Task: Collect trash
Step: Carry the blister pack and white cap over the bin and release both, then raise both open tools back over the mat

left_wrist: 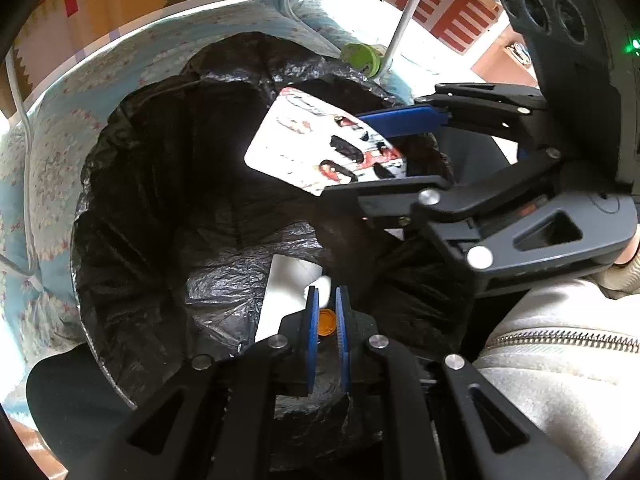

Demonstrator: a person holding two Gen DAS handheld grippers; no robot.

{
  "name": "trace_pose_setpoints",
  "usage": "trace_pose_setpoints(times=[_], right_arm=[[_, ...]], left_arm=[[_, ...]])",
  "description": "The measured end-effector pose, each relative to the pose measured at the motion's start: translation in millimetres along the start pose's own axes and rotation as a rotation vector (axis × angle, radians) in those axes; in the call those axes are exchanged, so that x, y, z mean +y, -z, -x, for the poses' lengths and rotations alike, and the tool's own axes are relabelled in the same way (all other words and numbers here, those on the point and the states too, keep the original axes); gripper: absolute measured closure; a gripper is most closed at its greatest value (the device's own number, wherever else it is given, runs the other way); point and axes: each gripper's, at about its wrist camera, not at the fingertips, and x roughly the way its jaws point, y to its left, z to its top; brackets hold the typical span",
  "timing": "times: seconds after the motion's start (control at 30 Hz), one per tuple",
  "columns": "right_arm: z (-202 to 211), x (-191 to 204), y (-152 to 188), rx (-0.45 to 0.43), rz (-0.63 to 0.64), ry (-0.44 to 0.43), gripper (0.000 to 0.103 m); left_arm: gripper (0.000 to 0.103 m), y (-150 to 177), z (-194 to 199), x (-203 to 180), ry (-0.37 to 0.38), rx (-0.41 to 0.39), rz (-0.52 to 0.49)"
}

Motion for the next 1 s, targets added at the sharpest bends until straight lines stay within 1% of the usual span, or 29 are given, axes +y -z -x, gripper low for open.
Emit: trace_pose_setpoints(times=[0.13,0.33,0.4,0.43,0.47,0.5,0.53,0.6,0.7,0.83,1.0], right_arm=[[-3.6,-2.5,-0.4,0.013,-0.008,-0.008,0.043],[9.9,-8.8,-1.2,-0.020,-0.033,-0.006,0.043],[15.5,-12.0,-1.8,-0.030,-0.051,-0.010,0.043],[18.3,-13.1,-2.6,-0.036,-0.056,-0.012,0.043],[20.6,-12.9,-3.0,-0.041,-0.058,-0.012,0.043],[23.5,-13.3,-4.1,-0.046,-0.058,-0.011,0.043],[28.8,-12.3,-5.8,-0.054,-0.055,-0.009,0.043],[36.9,-9.7,-8.2,-0.074,-0.046,-0.009,0.043],[56.0,-4.6,-15.4,-0.120,-0.023,-0.004,0.043],[72.1,-6.2,-25.3,-0.164,-0.016,0.002,0.043],[87.5,-12.4,-39.8,-0.214,-0.014,0.011,0.043]], left_arm=[[0.094,0.6,-2.7,4.3,-0.012,0.017,0.015],[0.093,0.8,10.1,9.9,-0.007,-0.013,0.042],[0.086,0.7,16.5,11.7,-0.015,-0.024,0.050],[0.076,0.6,21.5,12.7,-0.019,-0.037,0.055],[0.063,0.4,26.8,13.4,-0.023,-0.052,0.057],[0.058,0.1,33.8,13.9,-0.029,-0.074,0.058],[0.055,-1.6,39.9,12.8,-0.031,-0.095,0.056],[0.055,-5.4,50.8,11.3,-0.029,-0.120,0.048],[0.055,-12.0,74.0,10.8,-0.051,-0.178,0.028],[0.055,-21.4,102.0,12.5,-0.033,-0.253,0.021],[0.055,-33.3,129.5,13.9,-0.065,-0.323,-0.005]])
